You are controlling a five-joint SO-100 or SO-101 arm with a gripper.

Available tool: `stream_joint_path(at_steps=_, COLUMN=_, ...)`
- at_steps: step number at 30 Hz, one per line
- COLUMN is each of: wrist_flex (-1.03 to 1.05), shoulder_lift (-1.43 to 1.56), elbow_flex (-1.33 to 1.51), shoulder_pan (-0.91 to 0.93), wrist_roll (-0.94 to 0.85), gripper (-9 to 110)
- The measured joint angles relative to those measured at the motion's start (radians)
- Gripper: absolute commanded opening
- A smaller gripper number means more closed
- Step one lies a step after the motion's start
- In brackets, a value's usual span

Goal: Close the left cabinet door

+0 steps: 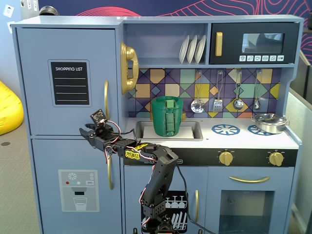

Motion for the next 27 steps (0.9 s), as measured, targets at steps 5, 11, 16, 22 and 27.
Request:
stream_joint_path(at_steps=5, wrist_flex=0.052, shoulder_lift=0.12, elbow_flex=0.129, shoulder_pan=-0.055, wrist_roll=0.02, gripper=0)
stream_joint_path(at_steps=11, wrist_flex=0.334, shoulder_lift=0.46, elbow_flex=0.393, shoulder_pan=-0.017, wrist_roll=0.112, gripper=0)
stream_joint_path(at_steps=16, wrist_flex=0.756, shoulder_lift=0.818, elbow_flex=0.577, shoulder_pan=0.238, wrist_roll=0.225, gripper=0)
stream_joint_path(at_steps=22, wrist_flex=1.325, shoulder_lift=1.083, elbow_flex=0.773, shoulder_pan=0.634, wrist_roll=0.267, gripper=0)
stream_joint_path(at_steps=27, wrist_flex=1.598, shoulder_lift=1.218, elbow_flex=0.908, shoulder_pan=0.792, wrist_roll=0.321, gripper=0)
